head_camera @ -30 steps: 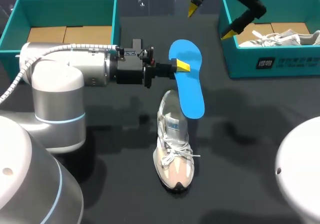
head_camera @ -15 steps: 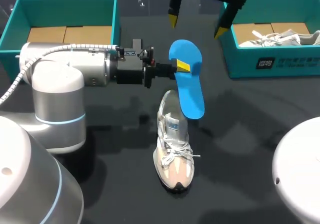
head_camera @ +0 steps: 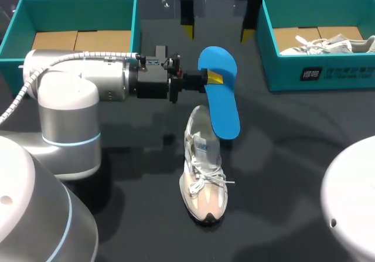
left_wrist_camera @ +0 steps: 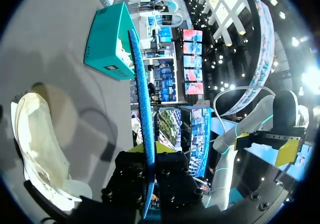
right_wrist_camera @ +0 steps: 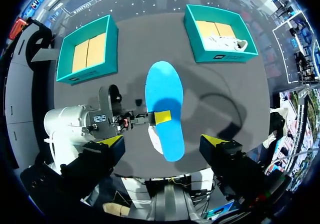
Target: Take the shoe out of the shoebox, open the shoe tongue, remove and reinsert the insole, then place the shoe into the shoebox
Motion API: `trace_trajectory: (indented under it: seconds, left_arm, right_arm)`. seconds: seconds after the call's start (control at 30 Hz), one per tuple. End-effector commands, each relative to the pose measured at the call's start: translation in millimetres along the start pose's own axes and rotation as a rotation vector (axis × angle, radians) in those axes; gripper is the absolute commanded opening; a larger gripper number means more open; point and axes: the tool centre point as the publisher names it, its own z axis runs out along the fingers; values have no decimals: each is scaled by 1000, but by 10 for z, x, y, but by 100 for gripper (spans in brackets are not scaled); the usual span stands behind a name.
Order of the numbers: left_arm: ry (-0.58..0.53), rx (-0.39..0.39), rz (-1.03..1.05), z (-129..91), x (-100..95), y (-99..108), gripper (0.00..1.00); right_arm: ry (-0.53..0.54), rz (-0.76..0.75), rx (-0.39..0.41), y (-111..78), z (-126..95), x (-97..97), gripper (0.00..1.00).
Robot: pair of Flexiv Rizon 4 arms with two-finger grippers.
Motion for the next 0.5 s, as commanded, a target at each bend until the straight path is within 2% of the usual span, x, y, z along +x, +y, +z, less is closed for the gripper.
trace_trajectory:
  seconds: [0.03, 0.17, 0.5]
  left_arm:
    - [-1, 1, 0, -9, 0, 11, 0]
    - [-1, 1, 0, -9, 0, 11, 0]
    - [-1, 1, 0, -9, 0, 11, 0]
  right_arm:
    - [53, 0, -14, -4, 23, 14, 100]
    - [130, 9, -16, -8, 10, -2, 100]
    - [405, 24, 6, 26, 33, -302, 100]
